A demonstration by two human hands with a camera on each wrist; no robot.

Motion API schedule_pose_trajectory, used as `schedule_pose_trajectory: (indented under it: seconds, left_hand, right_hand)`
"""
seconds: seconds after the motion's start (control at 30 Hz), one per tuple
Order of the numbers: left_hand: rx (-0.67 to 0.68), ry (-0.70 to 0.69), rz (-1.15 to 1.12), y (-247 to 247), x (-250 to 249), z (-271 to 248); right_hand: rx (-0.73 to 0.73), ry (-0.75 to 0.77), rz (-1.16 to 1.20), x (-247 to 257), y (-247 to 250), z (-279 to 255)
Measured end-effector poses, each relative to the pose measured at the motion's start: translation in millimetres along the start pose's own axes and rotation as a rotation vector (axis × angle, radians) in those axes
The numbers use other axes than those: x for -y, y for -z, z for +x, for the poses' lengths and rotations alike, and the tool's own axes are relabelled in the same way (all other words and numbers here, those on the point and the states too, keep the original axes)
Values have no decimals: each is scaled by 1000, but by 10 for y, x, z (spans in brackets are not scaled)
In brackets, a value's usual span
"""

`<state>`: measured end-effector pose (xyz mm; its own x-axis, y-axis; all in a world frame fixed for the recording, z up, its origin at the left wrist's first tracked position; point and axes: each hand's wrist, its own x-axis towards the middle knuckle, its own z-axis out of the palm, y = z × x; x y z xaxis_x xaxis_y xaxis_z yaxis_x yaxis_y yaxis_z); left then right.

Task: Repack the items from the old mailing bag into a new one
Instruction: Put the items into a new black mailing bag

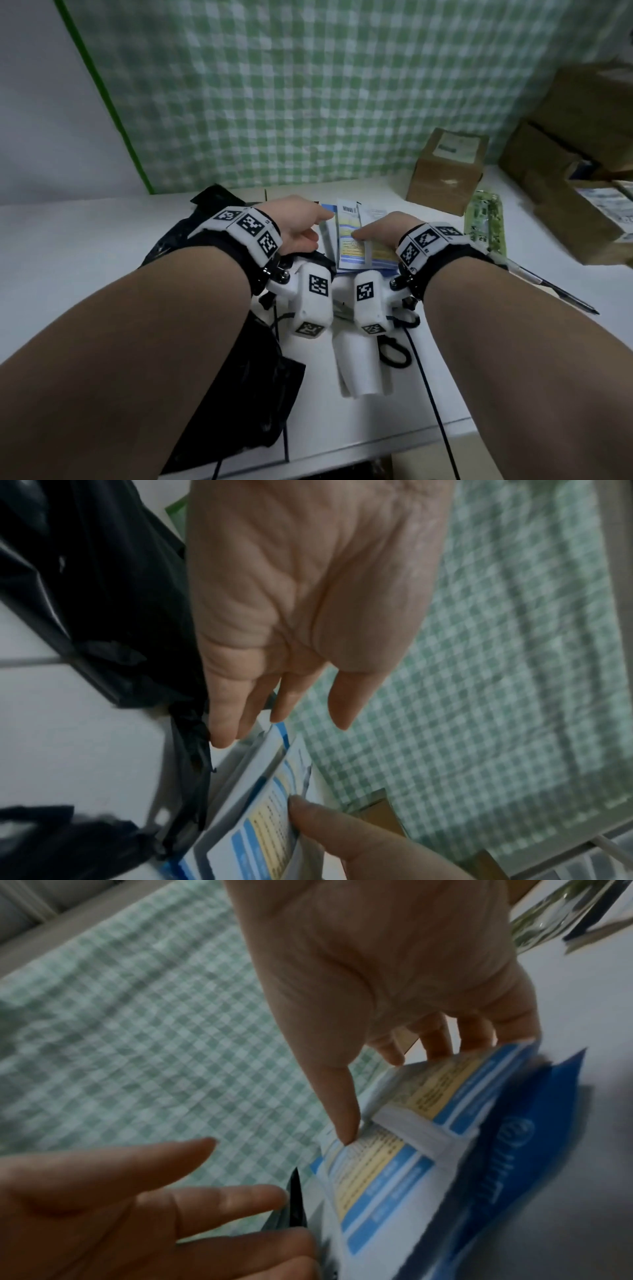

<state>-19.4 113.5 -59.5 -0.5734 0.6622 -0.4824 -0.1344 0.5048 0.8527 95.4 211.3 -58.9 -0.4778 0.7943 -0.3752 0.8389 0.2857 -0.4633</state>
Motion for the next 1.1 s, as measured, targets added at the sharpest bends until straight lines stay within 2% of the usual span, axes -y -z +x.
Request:
schedule_pose_trajectory:
  seconds: [0.1,0.17,0.3,0.5,0.63,0.73,0.93,1.1]
  left_hand:
    - [163,32,-68,-100,30,69]
    - [235,69,-140,-131,41,96]
    - [228,52,-126,-99,56,123]
    - [163,-158,-253,-156,-49,92]
    - [150,-186,-192,-250,-53,101]
    - [178,-174,-101,-334,-26,70]
    - [164,-251,153,-346,-111,-58]
    - [178,-237,37,-209,-260,-413]
  right_hand:
    - [26,-31,-46,58,-20,128]
    - [64,-34,16,73,-35,221]
    - [93,-35,297,58,-50,314]
    - [72,233,661,-79,3,445]
    - [130,321,665,-154,-30,416]
    - [163,302,593,-244,-53,370]
    - [193,344,533,-326,58,237]
    - [266,378,681,-286,253,-115]
